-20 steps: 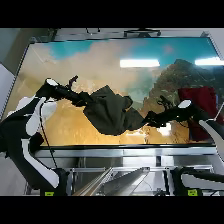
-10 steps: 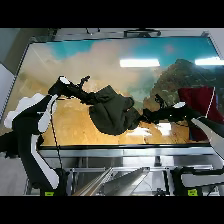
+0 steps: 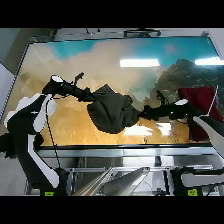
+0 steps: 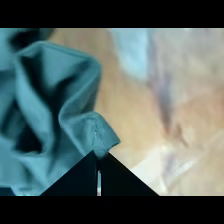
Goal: Fold the shirts.
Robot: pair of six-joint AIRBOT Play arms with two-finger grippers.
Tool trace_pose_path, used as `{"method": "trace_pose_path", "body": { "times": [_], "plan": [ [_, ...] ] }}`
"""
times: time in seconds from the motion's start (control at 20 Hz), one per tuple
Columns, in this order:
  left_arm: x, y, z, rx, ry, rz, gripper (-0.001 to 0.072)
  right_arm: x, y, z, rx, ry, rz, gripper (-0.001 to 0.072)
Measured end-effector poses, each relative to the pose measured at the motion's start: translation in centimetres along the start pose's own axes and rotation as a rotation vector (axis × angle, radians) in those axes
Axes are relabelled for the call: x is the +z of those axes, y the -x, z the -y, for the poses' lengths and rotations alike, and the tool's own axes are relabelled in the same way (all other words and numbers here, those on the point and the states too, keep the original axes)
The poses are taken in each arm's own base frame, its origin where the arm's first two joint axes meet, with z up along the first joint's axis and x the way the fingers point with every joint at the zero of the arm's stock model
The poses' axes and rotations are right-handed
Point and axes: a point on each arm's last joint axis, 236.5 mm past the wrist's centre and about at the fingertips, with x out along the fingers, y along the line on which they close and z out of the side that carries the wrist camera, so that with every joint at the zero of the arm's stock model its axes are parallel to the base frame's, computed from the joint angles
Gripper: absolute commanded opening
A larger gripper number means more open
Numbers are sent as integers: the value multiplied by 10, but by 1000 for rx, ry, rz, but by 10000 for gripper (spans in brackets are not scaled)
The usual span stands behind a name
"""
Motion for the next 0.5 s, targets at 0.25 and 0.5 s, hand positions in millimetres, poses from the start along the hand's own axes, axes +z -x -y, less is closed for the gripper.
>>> {"method": "trace_pose_path", "body": {
  "times": [0.25, 0.5],
  "plan": [
    [26, 77, 125, -297, -193, 222, 0, 70, 69, -104, 92, 274, 179, 18],
    [-28, 166, 268, -459, -561, 332, 0, 70, 189, -262, 176, 672, 414, 18]
  ]
}}
